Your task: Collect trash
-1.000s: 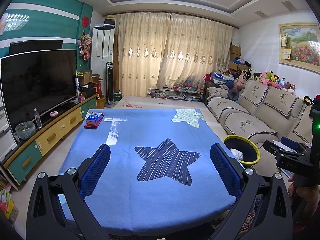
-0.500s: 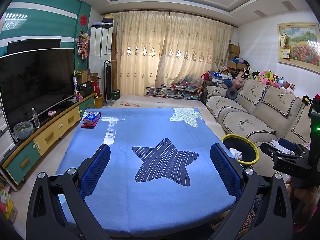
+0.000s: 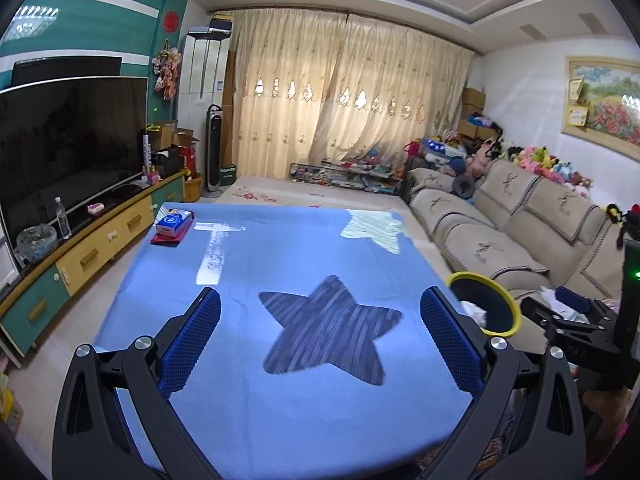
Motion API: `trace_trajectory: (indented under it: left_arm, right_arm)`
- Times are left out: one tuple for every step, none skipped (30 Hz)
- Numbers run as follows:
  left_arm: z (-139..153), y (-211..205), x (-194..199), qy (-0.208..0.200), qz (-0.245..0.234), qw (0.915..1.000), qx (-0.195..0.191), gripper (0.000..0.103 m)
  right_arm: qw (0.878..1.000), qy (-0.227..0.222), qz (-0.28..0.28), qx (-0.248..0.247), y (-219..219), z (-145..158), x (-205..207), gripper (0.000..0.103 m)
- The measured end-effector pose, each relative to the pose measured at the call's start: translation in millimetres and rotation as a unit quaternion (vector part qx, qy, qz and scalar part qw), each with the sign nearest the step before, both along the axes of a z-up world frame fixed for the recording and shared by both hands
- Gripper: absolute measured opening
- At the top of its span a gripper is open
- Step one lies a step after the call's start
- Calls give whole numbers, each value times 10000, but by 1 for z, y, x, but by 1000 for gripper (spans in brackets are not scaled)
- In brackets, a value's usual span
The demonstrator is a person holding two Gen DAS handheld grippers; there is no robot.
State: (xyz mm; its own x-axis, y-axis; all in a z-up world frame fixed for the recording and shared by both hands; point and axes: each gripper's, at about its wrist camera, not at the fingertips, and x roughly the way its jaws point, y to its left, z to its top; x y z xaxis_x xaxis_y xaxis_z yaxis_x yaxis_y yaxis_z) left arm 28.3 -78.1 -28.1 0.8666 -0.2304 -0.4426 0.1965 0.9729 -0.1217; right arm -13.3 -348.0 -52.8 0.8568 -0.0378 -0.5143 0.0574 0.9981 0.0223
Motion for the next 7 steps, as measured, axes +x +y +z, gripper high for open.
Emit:
trace_trajectory:
  left_arm:
    - [-1, 1, 8, 26, 40, 10000, 40, 98]
    - [-4, 2, 18, 56, 67, 9999, 69, 98]
    - [-9, 5, 34, 96, 77, 9999, 93, 98]
    - [-18, 8, 54, 199, 140, 9996, 153, 98]
    - [-23, 9, 67, 295, 197, 9992, 201, 98]
    - [-35, 13, 91, 502, 281, 9980, 276, 98]
    - [-48, 18, 115, 727, 337, 9963, 315, 98]
  right_arm:
    - [10000, 28, 17, -4, 1, -1, 5, 96]
    - [10000, 58, 47, 7, 2, -3, 12, 96]
    - [9999, 101, 105, 50, 3, -5, 22, 96]
    - [9997, 160, 162, 84, 5, -9, 34, 96]
    - [9994, 245, 222, 109, 7, -14, 47, 96]
    - [9990, 327, 278, 131, 9, -18, 59, 96]
    - [9983, 427, 359, 158, 13, -24, 76, 96]
